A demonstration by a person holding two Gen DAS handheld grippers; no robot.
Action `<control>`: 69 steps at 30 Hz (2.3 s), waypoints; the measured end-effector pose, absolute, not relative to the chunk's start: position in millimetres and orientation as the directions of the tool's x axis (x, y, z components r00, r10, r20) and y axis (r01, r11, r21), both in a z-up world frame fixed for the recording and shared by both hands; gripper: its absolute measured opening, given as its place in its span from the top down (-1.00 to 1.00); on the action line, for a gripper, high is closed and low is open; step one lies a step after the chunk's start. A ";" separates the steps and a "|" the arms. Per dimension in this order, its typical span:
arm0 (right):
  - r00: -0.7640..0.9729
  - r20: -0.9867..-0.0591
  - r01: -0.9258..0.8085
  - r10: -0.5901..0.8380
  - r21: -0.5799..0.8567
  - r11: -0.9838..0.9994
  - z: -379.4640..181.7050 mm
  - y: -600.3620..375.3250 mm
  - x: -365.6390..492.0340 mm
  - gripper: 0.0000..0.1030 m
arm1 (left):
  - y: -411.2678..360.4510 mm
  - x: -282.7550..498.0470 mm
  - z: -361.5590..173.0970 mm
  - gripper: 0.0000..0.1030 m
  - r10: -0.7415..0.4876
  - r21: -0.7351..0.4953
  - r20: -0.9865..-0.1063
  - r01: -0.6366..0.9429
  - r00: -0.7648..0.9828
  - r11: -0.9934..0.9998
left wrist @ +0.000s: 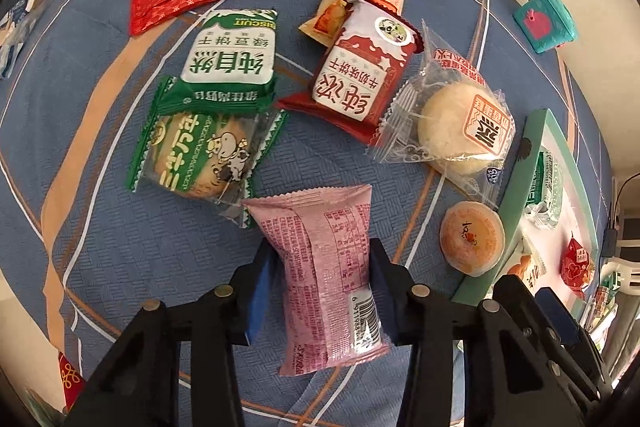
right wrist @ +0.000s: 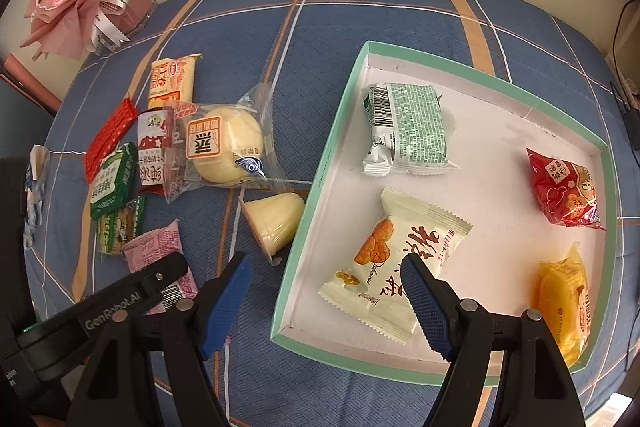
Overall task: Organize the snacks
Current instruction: 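Grasp the pink snack pack with the left tool, then hold the pink pack in the left tool while the right tool grasps the cream pudding cup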
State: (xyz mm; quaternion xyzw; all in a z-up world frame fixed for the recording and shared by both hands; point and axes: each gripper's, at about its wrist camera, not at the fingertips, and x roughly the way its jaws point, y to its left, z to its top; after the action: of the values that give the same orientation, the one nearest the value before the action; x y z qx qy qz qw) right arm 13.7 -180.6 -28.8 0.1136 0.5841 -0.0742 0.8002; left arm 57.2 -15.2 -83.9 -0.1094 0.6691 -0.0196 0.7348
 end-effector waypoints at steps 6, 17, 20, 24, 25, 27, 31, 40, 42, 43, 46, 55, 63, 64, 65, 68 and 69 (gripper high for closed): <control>0.317 -0.948 0.241 0.021 0.102 0.965 -28.2 -176.2 15.8 -0.54 | -17.4 65.9 -84.5 0.16 -0.175 -0.188 -0.976 -0.101 0.126 0.977; 0.348 -0.936 0.213 0.052 0.132 0.968 -27.7 -169.5 29.3 -0.27 | -18.5 97.9 -77.8 0.17 -0.157 -0.173 -0.975 -0.093 0.156 0.981; 0.366 -0.929 0.195 0.062 0.141 0.971 -26.2 -168.2 33.5 -0.25 | -17.1 103.8 -78.6 0.17 -0.161 -0.177 -0.976 -0.095 0.149 0.980; 0.374 -0.924 0.164 0.078 0.148 0.975 -27.2 -166.6 41.2 -0.08 | -9.9 109.2 -77.9 0.17 -0.177 -0.194 -0.974 -0.108 0.143 0.975; 0.373 -0.924 0.156 0.085 0.152 0.976 -28.6 -166.3 43.7 -0.06 | -7.1 110.2 -77.6 0.17 -0.180 -0.196 -0.973 -0.111 0.142 0.974; 0.373 -0.924 0.140 0.087 0.149 0.979 -30.4 -163.7 47.2 -0.06 | -2.2 112.1 -79.1 0.17 -0.185 -0.202 -0.973 -0.115 0.139 0.973; 0.373 -0.923 0.107 0.091 0.141 0.984 -33.6 -155.6 53.0 -0.03 | 3.8 116.8 -78.5 0.17 -0.195 -0.212 -0.971 -0.119 0.136 0.970; 0.367 -0.927 0.031 0.074 0.092 0.995 -39.2 -137.3 62.2 0.08 | 25.7 115.3 -85.6 0.17 -0.202 -0.218 -0.971 -0.120 0.130 0.969; 0.362 -0.930 0.022 0.066 0.080 0.997 -40.6 -135.3 63.7 0.09 | 29.5 114.4 -87.9 0.17 -0.203 -0.219 -0.970 -0.123 0.131 0.968; 0.361 -0.931 0.019 0.064 0.076 0.997 -41.4 -134.7 64.3 0.09 | 28.9 113.1 -87.8 0.17 -0.203 -0.220 -0.970 -0.126 0.131 0.967; 0.352 -0.934 0.020 0.062 0.073 0.997 -45.8 -132.9 67.9 0.09 | 29.3 108.3 -86.5 0.17 -0.197 -0.214 -0.971 -0.129 0.135 0.968; 0.340 -0.940 0.017 0.038 0.047 0.999 -53.1 -129.0 72.5 0.10 | 28.9 105.1 -81.5 0.17 -0.195 -0.214 -0.971 -0.149 0.138 0.965; 0.315 -0.947 0.013 0.066 0.074 0.997 -59.9 -126.6 70.3 0.09 | 28.1 104.6 -80.0 0.17 -0.196 -0.217 -0.971 -0.157 0.138 0.964; 0.311 -0.948 0.015 0.072 0.080 0.997 -60.7 -126.3 68.7 0.09 | 28.1 104.5 -79.6 0.17 -0.196 -0.217 -0.971 -0.158 0.138 0.963; 0.309 -0.948 0.017 0.078 0.088 0.996 -61.8 -125.5 66.7 0.10 | 28.4 104.4 -79.4 0.17 -0.197 -0.218 -0.971 -0.159 0.138 0.963; 0.300 -0.948 0.010 0.107 0.116 0.993 -62.7 -123.0 63.9 0.10 | 29.5 104.1 -78.2 0.17 -0.200 -0.221 -0.970 -0.162 0.138 0.962; 0.297 -0.947 0.006 0.118 0.125 0.992 -62.8 -121.9 62.9 0.10 | 29.9 104.2 -78.1 0.17 -0.201 -0.222 -0.970 -0.163 0.137 0.961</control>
State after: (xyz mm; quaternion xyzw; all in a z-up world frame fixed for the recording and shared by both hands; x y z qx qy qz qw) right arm 62.9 -121.9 -62.8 0.0524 0.5917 0.0349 0.8037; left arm 104.2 29.9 -78.1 -0.1384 0.6566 -0.0128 0.7413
